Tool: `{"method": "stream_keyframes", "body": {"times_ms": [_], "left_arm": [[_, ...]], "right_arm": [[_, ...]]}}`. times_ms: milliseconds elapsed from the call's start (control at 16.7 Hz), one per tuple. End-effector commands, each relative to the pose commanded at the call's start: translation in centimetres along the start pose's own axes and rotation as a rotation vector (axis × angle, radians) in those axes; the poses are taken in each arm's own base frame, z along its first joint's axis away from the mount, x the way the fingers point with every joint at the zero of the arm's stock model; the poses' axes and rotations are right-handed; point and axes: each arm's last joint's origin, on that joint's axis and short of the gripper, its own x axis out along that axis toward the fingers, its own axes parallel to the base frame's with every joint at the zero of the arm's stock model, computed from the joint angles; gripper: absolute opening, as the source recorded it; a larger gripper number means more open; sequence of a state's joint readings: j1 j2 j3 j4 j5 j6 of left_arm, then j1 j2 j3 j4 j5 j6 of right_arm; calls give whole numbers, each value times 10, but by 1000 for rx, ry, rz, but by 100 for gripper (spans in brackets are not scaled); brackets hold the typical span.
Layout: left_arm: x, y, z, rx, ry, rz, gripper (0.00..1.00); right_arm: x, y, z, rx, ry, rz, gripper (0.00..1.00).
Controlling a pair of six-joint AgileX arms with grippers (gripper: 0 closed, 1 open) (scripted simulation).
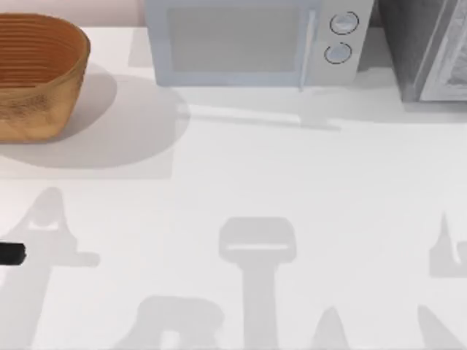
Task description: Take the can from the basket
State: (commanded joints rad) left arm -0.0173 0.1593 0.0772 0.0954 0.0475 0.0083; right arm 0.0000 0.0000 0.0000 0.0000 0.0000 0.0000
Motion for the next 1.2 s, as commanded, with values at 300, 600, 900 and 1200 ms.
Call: {"method": "stream_keyframes", "body": {"times_ms": [300,600,900,1200], "left_arm": [[25,-5,32,10,-11,-125,0],[59,-10,51,19,-14,-247,0],[96,-17,58,23,-12,-361,0],[132,-25,54,23,-6,-475,0]], "right_arm": [[0,0,0,0,0,0,100],[0,0,0,0,0,0,100],[0,0,0,0,0,0,100],[0,0,0,0,0,0,100]]}}
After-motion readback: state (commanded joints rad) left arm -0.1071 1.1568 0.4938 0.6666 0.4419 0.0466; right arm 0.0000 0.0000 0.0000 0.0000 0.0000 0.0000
